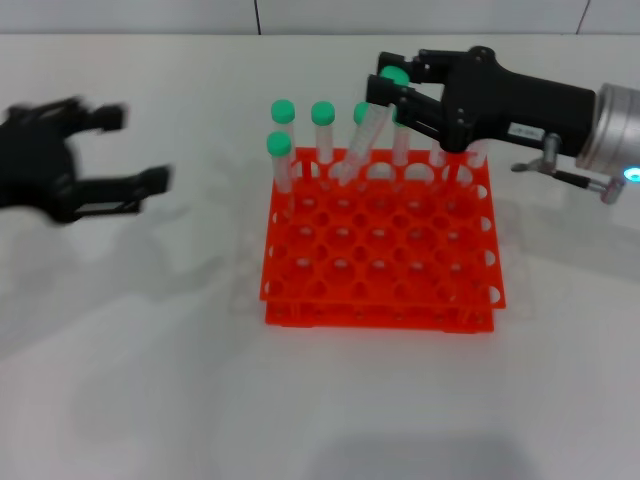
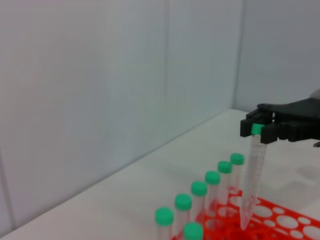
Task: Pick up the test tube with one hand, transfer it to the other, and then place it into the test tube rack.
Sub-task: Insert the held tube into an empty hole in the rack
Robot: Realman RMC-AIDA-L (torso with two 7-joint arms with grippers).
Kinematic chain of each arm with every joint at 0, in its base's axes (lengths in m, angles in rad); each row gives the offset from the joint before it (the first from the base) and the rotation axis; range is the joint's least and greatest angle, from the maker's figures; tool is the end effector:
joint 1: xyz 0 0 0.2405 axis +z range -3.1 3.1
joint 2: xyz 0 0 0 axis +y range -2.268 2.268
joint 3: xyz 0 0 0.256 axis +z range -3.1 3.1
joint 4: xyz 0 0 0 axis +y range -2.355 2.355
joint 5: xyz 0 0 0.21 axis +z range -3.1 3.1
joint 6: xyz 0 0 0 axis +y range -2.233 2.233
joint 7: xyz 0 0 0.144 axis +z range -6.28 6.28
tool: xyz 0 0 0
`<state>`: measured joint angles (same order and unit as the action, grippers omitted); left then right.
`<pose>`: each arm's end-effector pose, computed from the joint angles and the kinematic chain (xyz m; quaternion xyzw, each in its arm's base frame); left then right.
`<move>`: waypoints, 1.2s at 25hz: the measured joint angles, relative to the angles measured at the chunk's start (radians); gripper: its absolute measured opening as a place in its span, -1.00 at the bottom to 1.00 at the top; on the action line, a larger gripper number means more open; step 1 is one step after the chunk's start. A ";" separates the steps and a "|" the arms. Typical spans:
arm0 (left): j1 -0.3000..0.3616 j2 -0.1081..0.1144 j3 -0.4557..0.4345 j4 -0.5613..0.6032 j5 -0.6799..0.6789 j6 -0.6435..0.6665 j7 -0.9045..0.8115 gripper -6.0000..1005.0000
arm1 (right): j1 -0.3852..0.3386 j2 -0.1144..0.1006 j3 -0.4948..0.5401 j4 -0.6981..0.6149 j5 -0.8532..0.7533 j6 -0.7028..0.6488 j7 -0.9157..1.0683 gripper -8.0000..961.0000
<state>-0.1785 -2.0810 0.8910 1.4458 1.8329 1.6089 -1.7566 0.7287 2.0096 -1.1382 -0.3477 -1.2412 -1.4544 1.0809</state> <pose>-0.2386 0.2885 0.0994 -0.9358 -0.1806 -0.1868 0.2384 0.1725 0.3770 -0.0175 -0.9014 0.0936 0.3995 0.1384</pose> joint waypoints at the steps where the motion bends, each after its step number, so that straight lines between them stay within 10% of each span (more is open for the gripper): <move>1: 0.044 -0.001 -0.038 -0.023 -0.021 0.017 0.055 0.76 | 0.009 0.001 -0.003 0.000 -0.003 0.006 0.002 -0.44; 14: 0.037 0.022 -0.214 -0.319 0.035 0.095 0.300 0.76 | 0.125 0.015 -0.099 0.004 -0.008 0.134 0.003 -0.44; 30: -0.037 0.027 -0.218 -0.364 0.097 0.060 0.306 0.76 | 0.139 0.017 -0.167 0.012 0.007 0.248 0.028 -0.44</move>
<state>-0.2151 -2.0540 0.6726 1.0817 1.9299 1.6692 -1.4504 0.8674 2.0263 -1.3051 -0.3358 -1.2347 -1.2060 1.1086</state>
